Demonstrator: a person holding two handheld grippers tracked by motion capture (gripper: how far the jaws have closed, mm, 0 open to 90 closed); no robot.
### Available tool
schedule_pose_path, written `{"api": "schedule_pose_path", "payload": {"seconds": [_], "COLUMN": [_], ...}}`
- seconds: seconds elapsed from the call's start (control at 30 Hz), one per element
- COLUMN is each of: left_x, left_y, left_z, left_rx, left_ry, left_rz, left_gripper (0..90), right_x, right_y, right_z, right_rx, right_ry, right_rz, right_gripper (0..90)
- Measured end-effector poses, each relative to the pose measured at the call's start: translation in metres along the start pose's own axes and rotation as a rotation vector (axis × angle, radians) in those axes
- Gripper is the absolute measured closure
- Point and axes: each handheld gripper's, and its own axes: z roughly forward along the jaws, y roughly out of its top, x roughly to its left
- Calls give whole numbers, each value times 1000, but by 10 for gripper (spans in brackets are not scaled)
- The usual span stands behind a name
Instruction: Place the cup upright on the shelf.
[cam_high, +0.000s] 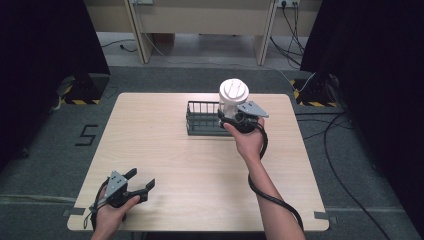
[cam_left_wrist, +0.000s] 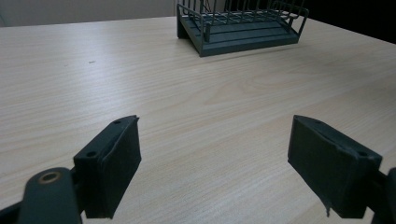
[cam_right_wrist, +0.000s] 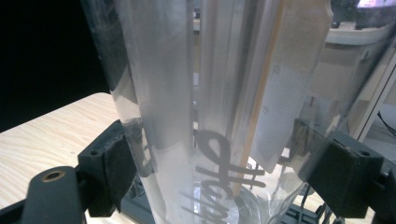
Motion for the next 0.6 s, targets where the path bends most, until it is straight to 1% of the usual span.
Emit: {"api": "schedule_pose_path", "payload": {"seconds": [0.43, 0.6], "left_x": [0, 0], "left_y": [0, 0], "left_z": [0, 0], "left_rx": [-2, -3], "left_ry": [-1, -2], "left_rz": [-3, -4], "left_gripper": [166, 166], "right_x": [-8, -10], "right_y": [8, 14], "right_z": [17, 24], "right_rx": [9, 8], "right_ry": [-30, -44], "right_rz": [18, 20], "right_gripper": [184, 183]}}
